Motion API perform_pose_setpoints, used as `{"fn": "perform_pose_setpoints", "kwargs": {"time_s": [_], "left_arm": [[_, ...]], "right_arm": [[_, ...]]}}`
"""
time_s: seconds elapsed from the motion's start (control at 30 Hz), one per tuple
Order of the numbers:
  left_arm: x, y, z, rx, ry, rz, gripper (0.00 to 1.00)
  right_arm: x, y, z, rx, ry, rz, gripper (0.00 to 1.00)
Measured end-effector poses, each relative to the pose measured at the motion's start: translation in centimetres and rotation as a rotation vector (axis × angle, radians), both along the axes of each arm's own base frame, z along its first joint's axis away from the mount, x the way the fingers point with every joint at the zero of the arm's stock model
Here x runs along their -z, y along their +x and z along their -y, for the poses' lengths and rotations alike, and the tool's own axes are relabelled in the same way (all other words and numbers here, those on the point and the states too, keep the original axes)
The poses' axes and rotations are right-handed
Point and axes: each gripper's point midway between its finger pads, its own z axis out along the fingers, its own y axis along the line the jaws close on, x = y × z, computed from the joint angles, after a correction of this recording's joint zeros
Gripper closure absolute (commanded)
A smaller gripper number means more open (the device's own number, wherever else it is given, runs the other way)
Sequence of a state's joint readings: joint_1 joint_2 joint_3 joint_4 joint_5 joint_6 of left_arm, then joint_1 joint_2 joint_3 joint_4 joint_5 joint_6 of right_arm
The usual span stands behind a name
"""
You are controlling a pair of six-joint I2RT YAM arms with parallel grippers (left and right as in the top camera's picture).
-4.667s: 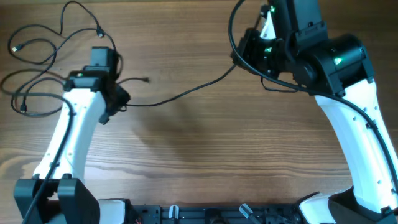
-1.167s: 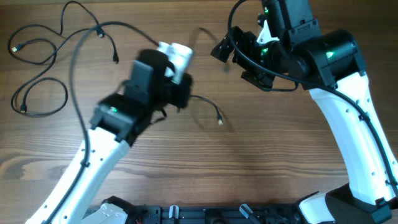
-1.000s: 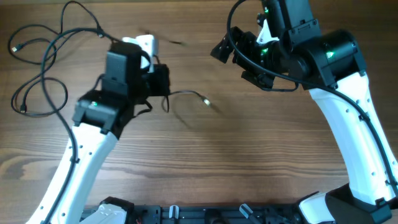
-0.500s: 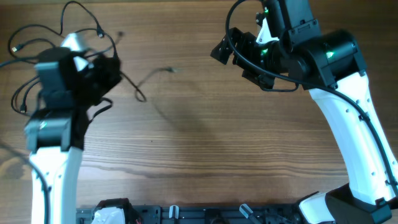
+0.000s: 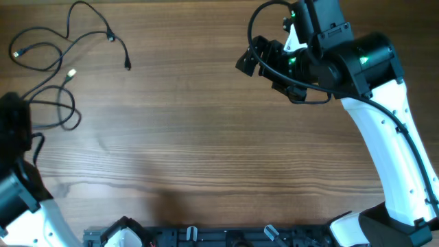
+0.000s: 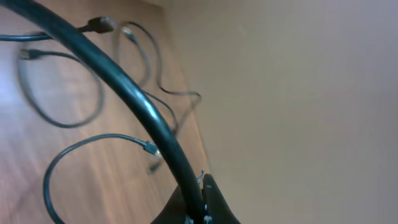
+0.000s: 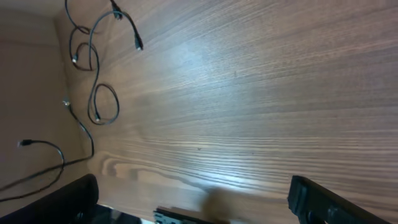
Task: Untangle cables
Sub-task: 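Lay the cable at upper left with the left gripper and withdraw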
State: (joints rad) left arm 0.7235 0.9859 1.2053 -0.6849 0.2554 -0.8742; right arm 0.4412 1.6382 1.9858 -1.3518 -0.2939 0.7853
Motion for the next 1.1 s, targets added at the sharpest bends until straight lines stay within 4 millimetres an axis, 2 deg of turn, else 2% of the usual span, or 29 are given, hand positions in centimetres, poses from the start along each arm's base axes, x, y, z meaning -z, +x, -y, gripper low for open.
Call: {"fn": "perform_pose_setpoints", "kwargs": {"time_s": [0.07,0.2,0.33,0.43,0.6,0.8,0.9,0.97,1.1], "left_arm": [[2.3,-1.2,-2.2,-0.102,-0.054,-0.076,0.96],[5.6,-4.1,-5.4,-0.270,-0.142,-0.183,0.96],[7.3,-6.8,-8.6,-0.420,-0.172,-0.240,0.96],[8.4,-7.8,-9.9,-0.482,-0.183,-0.281,0.96],[8.7,-8.1,-12.7,-0.565,-0.144,-0.280,0.96],[10.1,-10.5,-15.2,-0.704,-0.073,-0.411,0.96],[12.0,-10.7,-16.4,-0.725,-0.070,-0.491,0.96],[14.2,-10.4,-17.3,-0.708,-0.073,-0.564,0.96],[18.5,-8.1,-17.6,-0.593,-0.074,-0.703,0.96]], "right_arm": [[0.1,-0.2,0.1,-0.020,-0.013,0.003,0.00],[0.2,0.0,0.3,-0.034,-0.037,0.024,0.00],[0.4,0.4,1.0,-0.015,-0.072,0.041,0.00],[0.4,0.6,1.1,-0.011,-0.082,0.048,0.00],[0.3,0.7,1.2,-0.022,-0.092,0.065,0.00],[-0.1,1.3,0.9,-0.023,-0.082,0.094,0.00],[-0.2,1.5,0.9,-0.021,-0.081,0.102,0.00],[-0.2,1.5,0.9,-0.021,-0.079,0.105,0.00],[-0.5,1.9,0.7,-0.019,-0.072,0.122,0.00]]}}
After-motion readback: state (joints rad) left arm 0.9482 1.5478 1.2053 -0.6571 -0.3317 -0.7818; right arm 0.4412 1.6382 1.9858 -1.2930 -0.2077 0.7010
